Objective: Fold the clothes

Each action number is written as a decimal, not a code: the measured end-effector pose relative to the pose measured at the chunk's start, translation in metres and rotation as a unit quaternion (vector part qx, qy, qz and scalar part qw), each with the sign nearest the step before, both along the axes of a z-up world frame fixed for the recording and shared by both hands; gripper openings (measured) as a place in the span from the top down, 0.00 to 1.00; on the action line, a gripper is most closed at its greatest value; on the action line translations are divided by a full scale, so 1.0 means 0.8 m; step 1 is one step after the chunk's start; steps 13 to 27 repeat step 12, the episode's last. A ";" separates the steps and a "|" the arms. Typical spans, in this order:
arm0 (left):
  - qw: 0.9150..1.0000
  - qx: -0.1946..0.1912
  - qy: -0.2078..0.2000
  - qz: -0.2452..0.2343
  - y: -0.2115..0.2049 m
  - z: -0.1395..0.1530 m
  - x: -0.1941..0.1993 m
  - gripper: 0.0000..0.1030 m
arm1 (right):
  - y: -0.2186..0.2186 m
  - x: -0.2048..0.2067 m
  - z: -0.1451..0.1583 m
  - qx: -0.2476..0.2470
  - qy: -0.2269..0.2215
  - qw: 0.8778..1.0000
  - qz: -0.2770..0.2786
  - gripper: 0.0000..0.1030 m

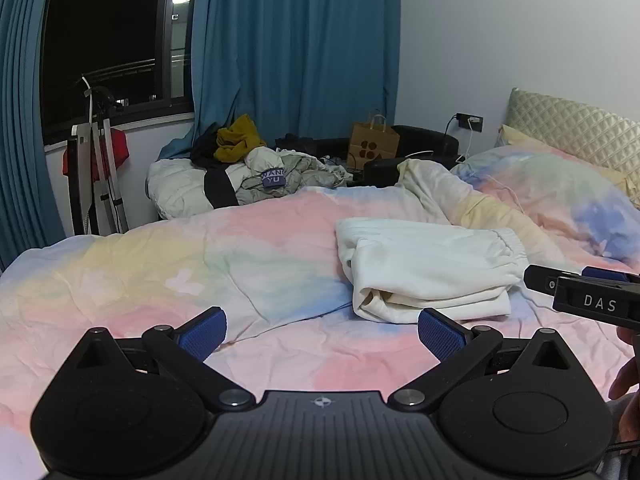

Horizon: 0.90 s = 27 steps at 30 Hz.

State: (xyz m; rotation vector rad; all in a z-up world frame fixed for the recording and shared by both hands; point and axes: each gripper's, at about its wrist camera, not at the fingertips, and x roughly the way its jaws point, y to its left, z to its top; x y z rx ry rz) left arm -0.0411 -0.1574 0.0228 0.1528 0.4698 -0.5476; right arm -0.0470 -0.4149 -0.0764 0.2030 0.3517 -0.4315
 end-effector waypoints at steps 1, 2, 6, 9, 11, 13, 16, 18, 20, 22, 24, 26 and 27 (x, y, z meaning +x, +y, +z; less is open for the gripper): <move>1.000 0.000 0.000 0.000 0.000 0.000 0.000 0.00 | 0.000 0.000 0.000 0.000 0.001 1.000 0.001 0.15; 1.000 0.000 -0.001 0.000 0.000 0.000 -0.001 0.00 | 0.001 0.000 0.000 0.000 0.001 1.000 0.001 0.15; 1.000 0.001 -0.001 0.000 0.000 0.000 -0.002 0.00 | 0.001 0.000 0.001 0.002 0.003 1.000 0.000 0.15; 1.000 0.001 -0.001 0.001 0.000 -0.001 -0.001 0.00 | 0.001 0.000 0.002 0.003 0.004 1.000 -0.002 0.15; 1.000 -0.003 0.001 0.001 0.001 -0.001 -0.001 0.00 | 0.001 0.000 0.002 0.003 0.005 1.000 -0.003 0.15; 1.000 -0.005 0.002 0.001 0.002 -0.001 0.000 0.00 | 0.001 0.000 0.001 0.003 0.006 1.000 -0.003 0.15; 1.000 -0.005 0.002 0.001 0.002 -0.001 0.000 0.00 | 0.001 0.000 0.001 0.003 0.006 1.000 -0.003 0.15; 1.000 -0.005 0.002 0.001 0.002 -0.001 0.000 0.00 | 0.001 0.000 0.001 0.003 0.006 1.000 -0.003 0.15; 1.000 -0.005 0.002 0.001 0.002 -0.001 0.000 0.00 | 0.001 0.000 0.001 0.003 0.006 1.000 -0.003 0.15; 1.000 -0.005 0.002 0.001 0.002 -0.001 0.000 0.00 | 0.001 0.000 0.001 0.003 0.006 1.000 -0.003 0.15; 1.000 -0.005 0.002 0.001 0.002 -0.001 0.000 0.00 | 0.001 0.000 0.001 0.003 0.006 1.000 -0.003 0.15; 1.000 -0.005 0.002 0.001 0.002 -0.001 0.000 0.00 | 0.001 0.000 0.001 0.003 0.006 1.000 -0.003 0.15; 1.000 -0.005 0.002 0.001 0.002 -0.001 0.000 0.00 | 0.001 0.000 0.001 0.003 0.006 1.000 -0.003 0.15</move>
